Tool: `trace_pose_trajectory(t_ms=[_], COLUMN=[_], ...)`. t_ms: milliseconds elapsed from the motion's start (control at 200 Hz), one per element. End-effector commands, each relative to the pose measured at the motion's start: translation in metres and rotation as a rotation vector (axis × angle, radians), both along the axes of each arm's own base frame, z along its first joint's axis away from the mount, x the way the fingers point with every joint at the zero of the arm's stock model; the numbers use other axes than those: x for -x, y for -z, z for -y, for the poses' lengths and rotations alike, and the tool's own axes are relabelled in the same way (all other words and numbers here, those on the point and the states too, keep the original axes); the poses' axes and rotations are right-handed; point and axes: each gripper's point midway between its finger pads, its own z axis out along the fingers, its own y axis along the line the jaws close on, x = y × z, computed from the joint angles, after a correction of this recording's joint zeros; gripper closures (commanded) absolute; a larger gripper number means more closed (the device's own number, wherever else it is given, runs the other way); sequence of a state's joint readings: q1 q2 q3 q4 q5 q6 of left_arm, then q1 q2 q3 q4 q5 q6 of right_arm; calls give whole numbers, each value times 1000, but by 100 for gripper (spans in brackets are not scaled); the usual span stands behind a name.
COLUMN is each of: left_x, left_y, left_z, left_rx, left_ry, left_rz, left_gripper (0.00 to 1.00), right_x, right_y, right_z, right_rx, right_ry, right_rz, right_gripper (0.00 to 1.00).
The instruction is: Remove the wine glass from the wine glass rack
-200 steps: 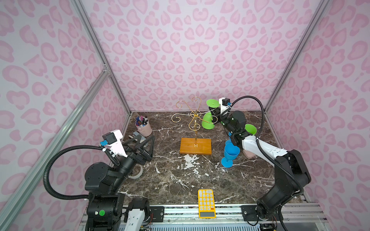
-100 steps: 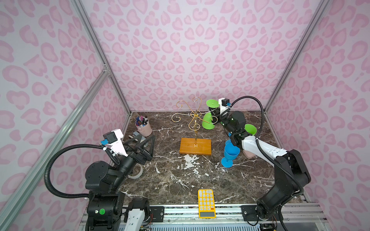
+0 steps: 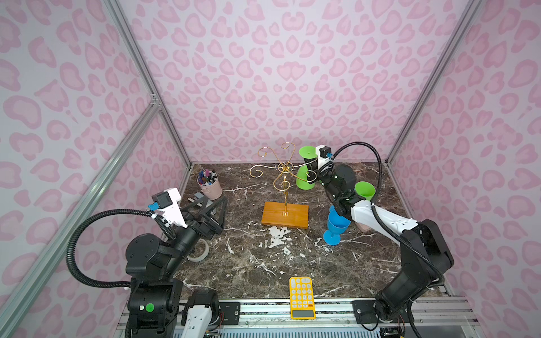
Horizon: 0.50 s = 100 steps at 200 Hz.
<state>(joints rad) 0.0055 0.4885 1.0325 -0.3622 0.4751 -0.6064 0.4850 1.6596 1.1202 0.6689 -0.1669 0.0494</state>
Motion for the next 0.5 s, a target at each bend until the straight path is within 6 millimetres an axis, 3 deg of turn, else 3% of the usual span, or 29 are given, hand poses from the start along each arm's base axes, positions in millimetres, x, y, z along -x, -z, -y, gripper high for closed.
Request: trace_pose_trajectory(t_ms=[0,495], left_x=[1,-14], left_y=[-10,-6], left_z=[2,4], left_rx=[1,19], left_ry=[13,26], left_rz=[42,6], left_gripper=[3,3], right_x=[1,4], right_y=[19,19], right_z=[0,2], right_rx=[41,31], right_ry=[15,23], right_rz=[-45,-45], right_gripper=[100,100])
